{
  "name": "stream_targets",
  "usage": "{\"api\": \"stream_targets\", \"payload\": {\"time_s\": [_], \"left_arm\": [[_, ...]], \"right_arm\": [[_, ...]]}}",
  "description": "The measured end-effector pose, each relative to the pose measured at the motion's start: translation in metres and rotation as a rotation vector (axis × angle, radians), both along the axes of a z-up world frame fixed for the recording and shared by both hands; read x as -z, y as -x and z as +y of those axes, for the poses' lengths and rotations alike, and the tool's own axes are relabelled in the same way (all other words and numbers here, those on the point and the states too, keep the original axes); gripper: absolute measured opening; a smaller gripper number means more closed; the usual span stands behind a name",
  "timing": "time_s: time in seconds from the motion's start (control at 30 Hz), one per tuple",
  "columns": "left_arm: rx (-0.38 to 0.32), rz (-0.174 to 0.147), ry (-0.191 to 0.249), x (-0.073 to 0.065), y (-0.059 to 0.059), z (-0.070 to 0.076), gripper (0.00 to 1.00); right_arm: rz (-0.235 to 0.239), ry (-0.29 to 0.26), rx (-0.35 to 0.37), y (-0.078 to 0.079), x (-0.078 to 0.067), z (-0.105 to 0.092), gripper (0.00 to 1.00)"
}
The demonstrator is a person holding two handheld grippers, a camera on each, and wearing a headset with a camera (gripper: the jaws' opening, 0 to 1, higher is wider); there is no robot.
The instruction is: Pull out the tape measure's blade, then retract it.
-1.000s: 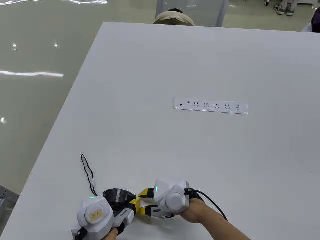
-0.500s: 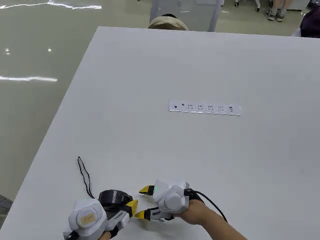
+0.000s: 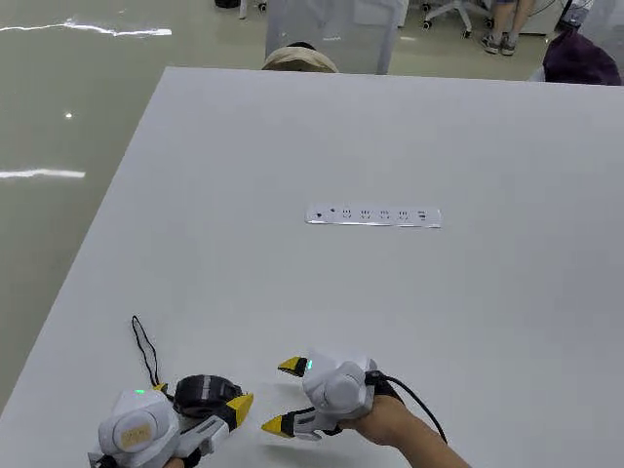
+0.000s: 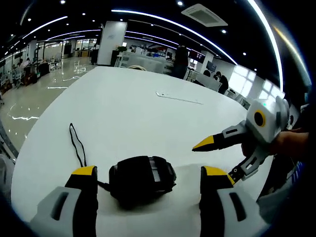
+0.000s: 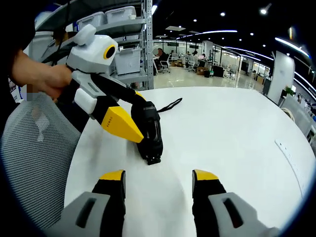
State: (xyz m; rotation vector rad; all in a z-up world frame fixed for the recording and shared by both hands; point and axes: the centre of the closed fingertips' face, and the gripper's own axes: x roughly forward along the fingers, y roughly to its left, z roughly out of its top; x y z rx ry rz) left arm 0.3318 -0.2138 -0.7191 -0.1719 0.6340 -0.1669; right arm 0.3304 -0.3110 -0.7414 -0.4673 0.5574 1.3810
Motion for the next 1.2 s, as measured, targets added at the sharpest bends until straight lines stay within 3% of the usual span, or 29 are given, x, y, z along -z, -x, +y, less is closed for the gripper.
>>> {"api": "stream_targets", "payload": {"time_s": [0.13,0.57,0.67,0.8,0.93,1.03,1.2], "left_arm": [[0.092,-0.016,-0.041,-0.005,0.001,-0.002,0.88],[0.244,0.015,-0.012,-0.006,0.018,-0.004,0.99],[0.287,0.007,-0.036,-0.009,0.022,-0.006,0.99],[0.335,0.022,-0.048,-0.01,0.029,-0.008,0.99],[0.414,0.029,-0.098,-0.012,0.036,-0.011,0.99],[0.442,0.027,-0.131,-0.014,0.04,-0.01,0.99],[0.454,0.02,-0.142,-0.022,0.046,-0.006,0.99]], "right_arm": [[0.006,-0.007,0.057,-0.001,-0.004,-0.014,0.59],[0.026,-0.026,0.196,0.006,-0.02,-0.062,0.74],[0.026,-0.032,0.224,0.008,-0.024,-0.071,0.76],[0.027,-0.032,0.254,0.013,-0.028,-0.084,0.78],[0.026,-0.033,0.285,0.018,-0.033,-0.099,0.8],[0.019,-0.045,0.316,0.02,-0.038,-0.109,0.81],[0.014,-0.054,0.337,0.03,-0.044,-0.123,0.82]]}}
